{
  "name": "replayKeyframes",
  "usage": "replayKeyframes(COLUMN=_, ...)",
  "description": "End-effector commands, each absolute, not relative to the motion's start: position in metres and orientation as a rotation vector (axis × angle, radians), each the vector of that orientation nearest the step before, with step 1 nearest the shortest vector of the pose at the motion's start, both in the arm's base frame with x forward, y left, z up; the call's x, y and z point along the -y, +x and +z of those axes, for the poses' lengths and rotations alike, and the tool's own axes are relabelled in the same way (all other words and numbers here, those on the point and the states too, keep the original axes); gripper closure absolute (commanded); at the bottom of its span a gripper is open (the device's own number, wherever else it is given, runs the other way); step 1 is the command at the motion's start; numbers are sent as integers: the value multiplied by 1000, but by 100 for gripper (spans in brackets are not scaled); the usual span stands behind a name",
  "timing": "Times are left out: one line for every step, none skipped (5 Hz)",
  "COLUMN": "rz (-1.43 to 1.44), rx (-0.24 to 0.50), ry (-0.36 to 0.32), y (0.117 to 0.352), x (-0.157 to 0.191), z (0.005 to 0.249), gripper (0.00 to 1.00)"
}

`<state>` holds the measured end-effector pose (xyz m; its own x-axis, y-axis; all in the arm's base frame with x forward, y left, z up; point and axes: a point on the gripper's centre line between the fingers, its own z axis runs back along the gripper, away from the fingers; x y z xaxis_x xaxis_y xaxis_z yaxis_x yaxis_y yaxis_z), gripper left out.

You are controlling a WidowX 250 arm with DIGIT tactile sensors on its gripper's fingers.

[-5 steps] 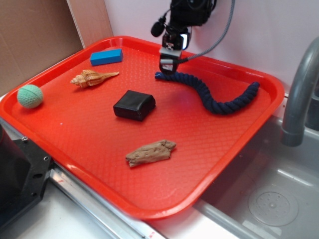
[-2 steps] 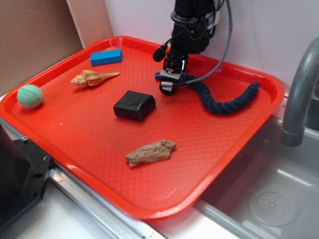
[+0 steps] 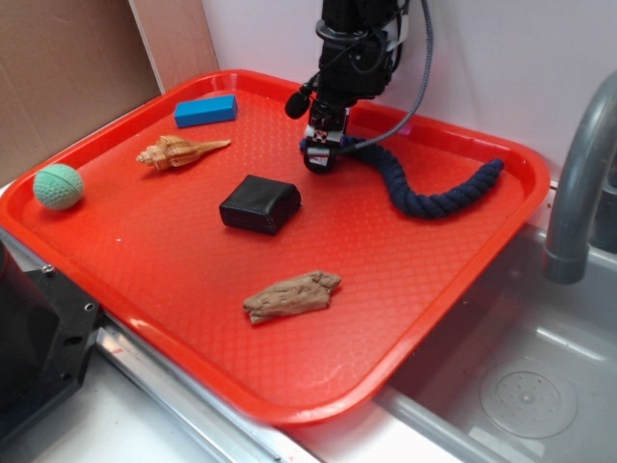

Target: Grab the blue rope.

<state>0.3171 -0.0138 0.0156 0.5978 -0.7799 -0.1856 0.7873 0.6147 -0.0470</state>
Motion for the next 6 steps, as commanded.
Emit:
replayKeyframes(rz=-779, rx=-147, ry=68, y=307, x=23, z=38, gripper=100)
replayKeyframes(rz=-545, rx=-89, ry=36, y=290, x=28, z=88, gripper=100)
replayKeyframes(rz=-470, rx=13, ry=-75, y=241, x=57, z=138, gripper=100)
replayKeyframes(rz=-336, rx=-4, ry=-99, y=199, x=56, z=190, gripper=100)
replayKeyframes(rz=-250, rx=24, ry=-85, y=174, x=40, z=239, gripper=100)
replayKeyframes(rz=-155, rx=39, ry=-75, y=172, x=29, z=286, gripper=100)
